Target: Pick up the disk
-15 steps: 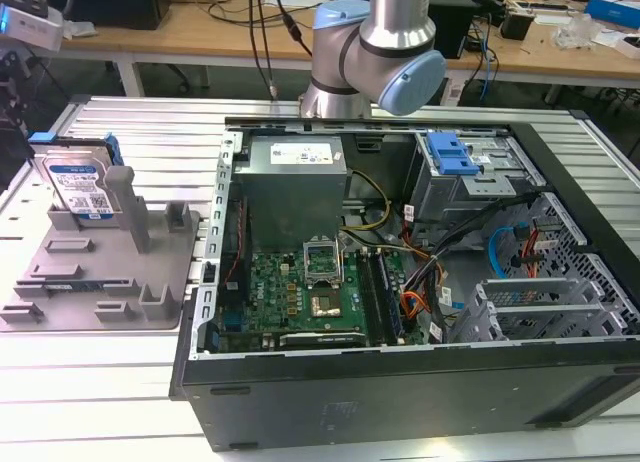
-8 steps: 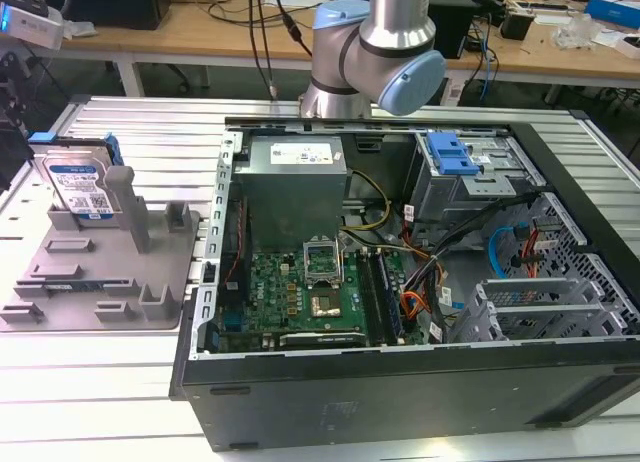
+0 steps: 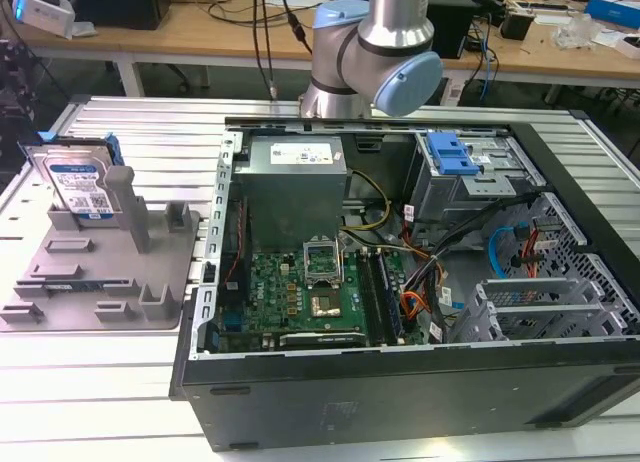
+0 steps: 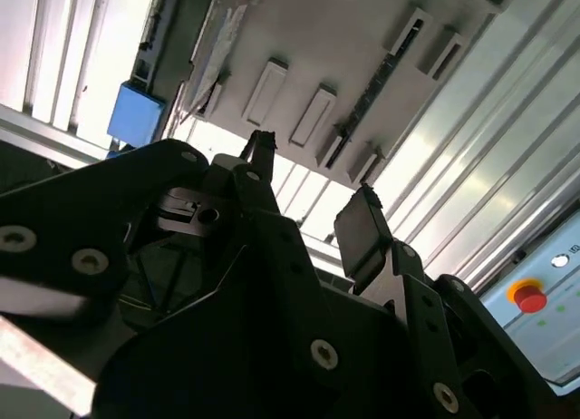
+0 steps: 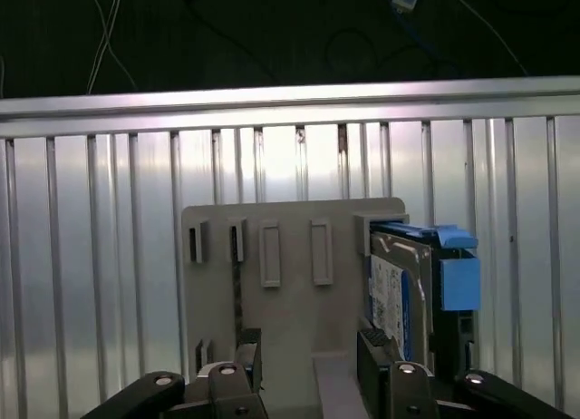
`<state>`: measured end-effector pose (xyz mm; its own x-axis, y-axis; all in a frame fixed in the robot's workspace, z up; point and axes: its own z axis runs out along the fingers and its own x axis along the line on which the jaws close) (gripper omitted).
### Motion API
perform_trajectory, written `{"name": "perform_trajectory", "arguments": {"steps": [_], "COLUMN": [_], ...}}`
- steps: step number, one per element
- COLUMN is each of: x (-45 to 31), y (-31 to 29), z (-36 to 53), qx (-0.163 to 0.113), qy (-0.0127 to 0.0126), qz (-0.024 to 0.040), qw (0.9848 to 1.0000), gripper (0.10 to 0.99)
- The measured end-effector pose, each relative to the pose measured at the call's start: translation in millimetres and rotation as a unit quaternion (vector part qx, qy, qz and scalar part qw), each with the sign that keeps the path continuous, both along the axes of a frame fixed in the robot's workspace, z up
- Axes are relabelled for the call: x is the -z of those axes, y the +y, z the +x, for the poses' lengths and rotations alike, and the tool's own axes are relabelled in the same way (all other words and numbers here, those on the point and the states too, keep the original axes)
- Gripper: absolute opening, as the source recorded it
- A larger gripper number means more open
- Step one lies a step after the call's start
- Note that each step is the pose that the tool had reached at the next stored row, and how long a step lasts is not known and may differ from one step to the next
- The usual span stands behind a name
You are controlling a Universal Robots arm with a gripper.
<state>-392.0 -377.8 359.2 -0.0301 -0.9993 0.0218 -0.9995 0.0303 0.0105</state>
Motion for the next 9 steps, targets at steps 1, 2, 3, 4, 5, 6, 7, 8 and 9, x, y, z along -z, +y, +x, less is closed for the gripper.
{"name": "perform_trajectory", "arguments": {"steps": [1,2,3,4,5,6,7,8,9], "x": [0.0,0.0,0.0,0.1,0.2,0.2,0.2,0.4,0.6], "y": [3.0,5.8,12.4,17.5,20.7,24.5,30.0,38.9,45.5], "z": [-0.1,-0.1,-0.2,-0.3,-0.2,-0.2,-0.3,-0.2,-0.2], "qx": [-0.002,-0.004,-0.007,-0.009,-0.011,-0.012,-0.014,-0.018,-0.02], "qy": [0.0,0.0,0.0,0.0,0.0,-0.0001,0.0,0.0,-0.0001], "qz": [-0.0001,-0.0002,-0.0005,-0.0007,-0.0008,-0.001,-0.0012,-0.0015,-0.0017], "qw": [1.0,1.0,1.0,1.0,0.9999,0.9999,0.9999,0.9998,0.9998], "gripper": [0.541,0.541,0.541,0.541,0.541,0.541,0.541,0.541,0.541]}}
